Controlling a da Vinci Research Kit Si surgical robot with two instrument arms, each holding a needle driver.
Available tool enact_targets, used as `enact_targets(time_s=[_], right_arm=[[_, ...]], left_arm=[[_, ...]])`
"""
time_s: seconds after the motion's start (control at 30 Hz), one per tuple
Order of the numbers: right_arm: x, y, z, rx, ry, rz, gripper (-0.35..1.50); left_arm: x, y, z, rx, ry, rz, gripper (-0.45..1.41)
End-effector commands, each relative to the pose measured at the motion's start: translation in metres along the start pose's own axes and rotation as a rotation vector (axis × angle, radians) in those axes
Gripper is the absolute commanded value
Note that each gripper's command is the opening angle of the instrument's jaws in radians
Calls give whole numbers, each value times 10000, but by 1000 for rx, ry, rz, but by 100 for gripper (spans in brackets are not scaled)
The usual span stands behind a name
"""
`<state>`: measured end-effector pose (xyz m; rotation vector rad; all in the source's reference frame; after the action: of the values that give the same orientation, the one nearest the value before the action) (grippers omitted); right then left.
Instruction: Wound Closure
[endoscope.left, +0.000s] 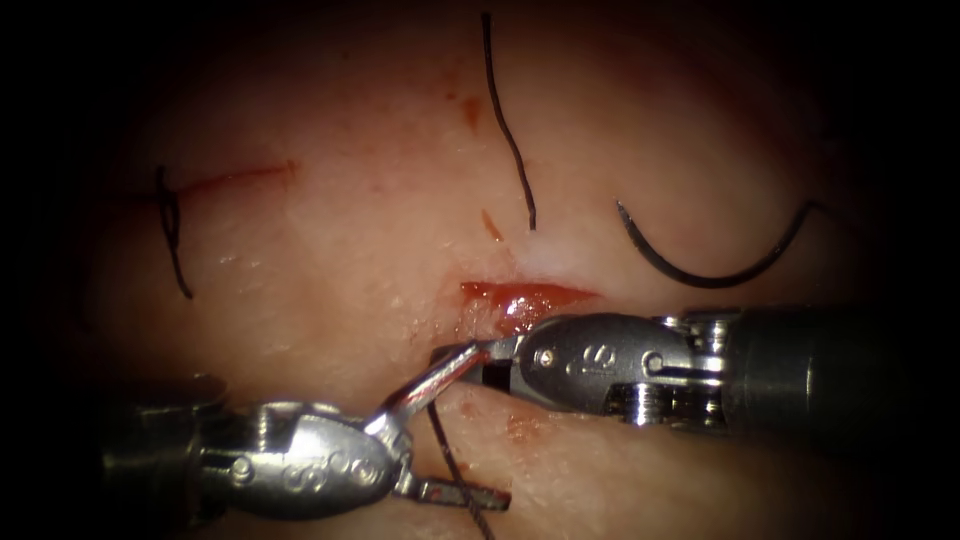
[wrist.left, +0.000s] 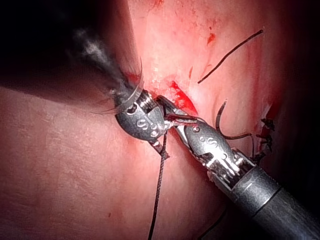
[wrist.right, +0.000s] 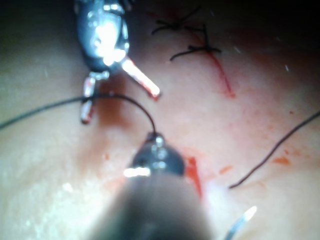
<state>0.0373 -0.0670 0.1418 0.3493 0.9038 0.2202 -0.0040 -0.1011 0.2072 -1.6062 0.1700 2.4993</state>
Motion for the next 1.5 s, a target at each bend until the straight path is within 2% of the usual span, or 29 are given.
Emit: enact_targets(time_s=[0.03, 0.2, 0.6, 0.7, 0.73, 0.77, 0.8, 0.87, 1.17, 1.23, 1.27, 1.33, 1.5], right_arm=[[-1, -2, 9, 2, 1, -1, -35], [-1, -2, 8, 2, 1, 11, -35], [-3, -1, 9, 5, 1, 45, -35], [-3, -1, 9, 5, 1, 51, -35], [-3, -1, 9, 5, -2, 51, -35], [-3, -2, 9, 6, -2, 51, -35], [-3, -2, 9, 6, -2, 51, -35], [-3, -3, 9, 6, -2, 50, -35], [-7, -8, 3, 31, 14, 44, -35], [-10, -10, -1, 28, 26, 42, 22], [-12, -10, -3, 12, 26, 35, 64], [-15, -12, -10, -13, 27, 28, 104], [-25, -13, -46, -12, 14, 15, 121]], left_arm=[[-3, 8, 5, -2, -1, 4, 71], [3, 13, 3, -3, -6, 26, 49], [22, 28, 8, -4, -3, 21, 61], [23, 29, 6, -4, -4, 21, 57], [23, 30, 5, -4, -4, 21, 51], [23, 31, 4, -6, -2, 22, 36], [24, 33, 2, -7, -3, 34, 14], [25, 36, -2, -7, 4, 53, -45], [19, 31, -23, 28, 76, 49, -45], [17, 29, -26, 22, 84, 43, -45], [17, 27, -27, 14, 92, 38, -45], [15, 23, -30, -3, 106, 14, -45], [15, 15, -35, -33, 162, -41, -45]])
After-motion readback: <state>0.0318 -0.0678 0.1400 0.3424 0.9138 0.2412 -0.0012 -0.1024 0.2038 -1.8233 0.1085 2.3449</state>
